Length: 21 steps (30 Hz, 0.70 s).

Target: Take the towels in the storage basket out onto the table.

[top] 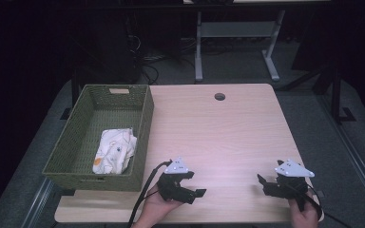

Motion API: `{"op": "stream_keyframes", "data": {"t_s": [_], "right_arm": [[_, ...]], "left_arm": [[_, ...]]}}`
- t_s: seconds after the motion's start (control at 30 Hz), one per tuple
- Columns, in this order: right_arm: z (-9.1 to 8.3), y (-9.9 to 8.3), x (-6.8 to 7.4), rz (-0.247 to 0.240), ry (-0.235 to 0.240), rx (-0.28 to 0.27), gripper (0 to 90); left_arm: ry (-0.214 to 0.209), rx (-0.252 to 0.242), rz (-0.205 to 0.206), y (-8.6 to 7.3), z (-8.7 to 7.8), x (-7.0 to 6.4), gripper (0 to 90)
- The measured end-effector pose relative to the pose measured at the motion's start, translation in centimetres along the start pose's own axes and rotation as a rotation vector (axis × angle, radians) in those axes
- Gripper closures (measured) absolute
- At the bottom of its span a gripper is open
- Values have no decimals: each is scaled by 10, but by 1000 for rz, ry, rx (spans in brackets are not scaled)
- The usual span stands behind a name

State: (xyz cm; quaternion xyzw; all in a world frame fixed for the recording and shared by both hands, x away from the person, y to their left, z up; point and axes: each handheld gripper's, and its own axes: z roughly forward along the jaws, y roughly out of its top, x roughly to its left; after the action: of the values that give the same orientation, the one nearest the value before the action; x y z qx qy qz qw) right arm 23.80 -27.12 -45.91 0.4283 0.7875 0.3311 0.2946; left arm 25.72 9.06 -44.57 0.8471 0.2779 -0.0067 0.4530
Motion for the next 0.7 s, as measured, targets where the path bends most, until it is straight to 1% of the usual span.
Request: {"op": "stream_keyframes", "data": {"t_s": [0.03, 0.07, 0.17, 0.27, 0.4, 0.47, 0.5, 0.53, 0.57, 0.63, 0.67, 0.7], "right_arm": [[0, 0, 0, 3, 0, 1, 139], [0, 0, 0, 4, 0, 1, 139], [-1, 0, 0, 6, 1, 0, 139], [-1, 0, 1, 9, 0, 0, 139], [-1, 0, 1, 4, 1, -4, 139], [-2, 2, 3, -2, 2, -5, 139], [-2, 2, 3, 0, 2, -5, 139], [-2, 2, 4, -2, 1, -3, 139], [-2, 3, 5, 0, 0, -4, 139], [-2, 3, 6, -6, 1, -5, 139], [-2, 3, 6, -6, 1, -5, 139], [-2, 3, 7, -4, 2, -5, 139]], "left_arm": [[-12, 0, -14, 0, 0, 0, 230], [-18, 2, -15, 1, 1, 0, 230], [-14, 6, 3, 4, 0, -1, 230], [-22, 1, 0, 7, -3, -1, 230], [-20, -5, 9, 11, -8, 0, 230], [-18, -5, 11, 16, -14, 3, 229], [-21, 5, 8, 19, -16, 3, 229], [-21, 5, 8, 19, -16, 3, 229], [-19, 14, 2, 23, -21, 4, 226], [-22, 7, -3, 25, -23, 4, 221], [-27, 7, -16, 26, -24, 4, 221], [-25, 14, -16, 28, -26, 5, 217]]}}
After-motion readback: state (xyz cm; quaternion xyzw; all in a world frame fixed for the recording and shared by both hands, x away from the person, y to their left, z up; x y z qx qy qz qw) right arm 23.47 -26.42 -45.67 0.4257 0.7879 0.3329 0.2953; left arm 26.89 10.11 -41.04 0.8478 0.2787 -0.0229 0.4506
